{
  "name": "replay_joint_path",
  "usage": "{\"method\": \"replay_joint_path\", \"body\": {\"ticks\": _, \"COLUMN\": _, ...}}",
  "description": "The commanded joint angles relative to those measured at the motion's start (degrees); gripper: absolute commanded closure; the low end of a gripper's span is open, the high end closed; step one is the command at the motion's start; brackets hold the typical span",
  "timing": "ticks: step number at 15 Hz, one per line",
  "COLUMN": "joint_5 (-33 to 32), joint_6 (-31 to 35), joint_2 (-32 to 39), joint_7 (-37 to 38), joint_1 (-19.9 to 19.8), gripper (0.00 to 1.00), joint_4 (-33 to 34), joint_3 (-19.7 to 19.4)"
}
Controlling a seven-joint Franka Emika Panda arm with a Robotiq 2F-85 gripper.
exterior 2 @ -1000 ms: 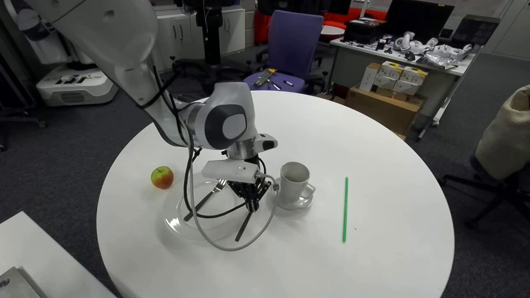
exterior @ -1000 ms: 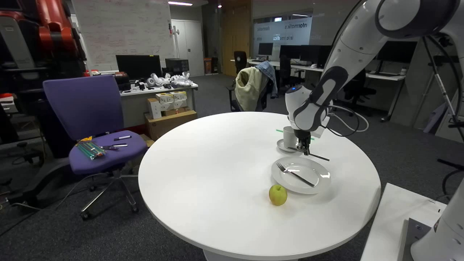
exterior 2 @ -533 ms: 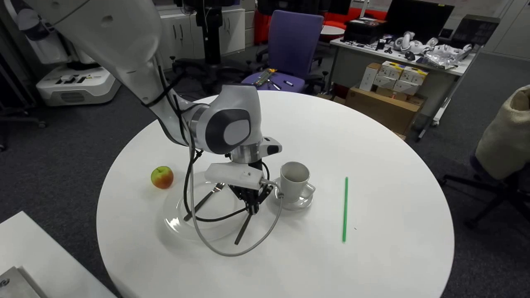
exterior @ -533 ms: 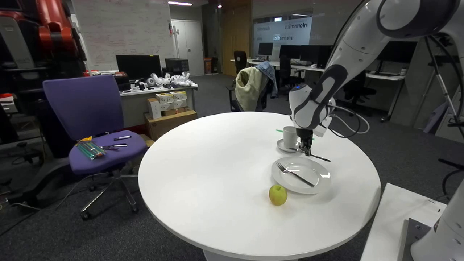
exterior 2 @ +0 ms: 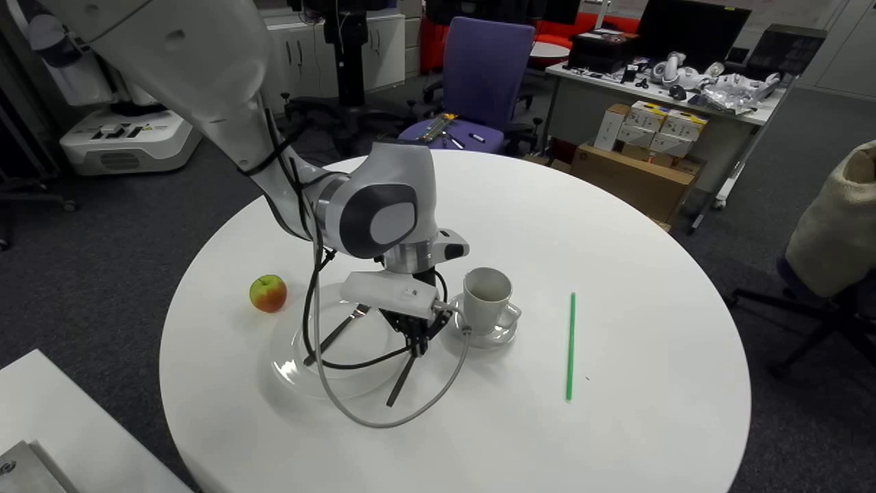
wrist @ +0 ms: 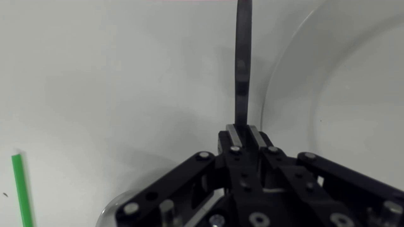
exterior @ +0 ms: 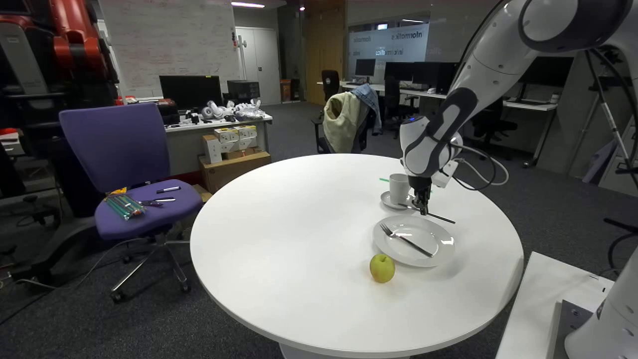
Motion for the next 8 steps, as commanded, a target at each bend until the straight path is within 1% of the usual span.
{"method": "replay_joint_path", "body": {"ticks": 1, "joint_5": 1.6, "joint_6": 1.0, "joint_2": -0.2, "joint_7": -2.6, "joint_1": -1.3, "gripper": 0.97, "joint_4": 0.0, "joint_3": 1.1}}
{"method": "replay_joint_path", "body": {"ticks": 8, "joint_5": 1.2, "joint_6": 0.8, "joint_2": 0.8, "joint_7": -2.2, "joint_1": -1.1, "gripper": 0.97, "joint_4": 0.7, "joint_3": 1.0}}
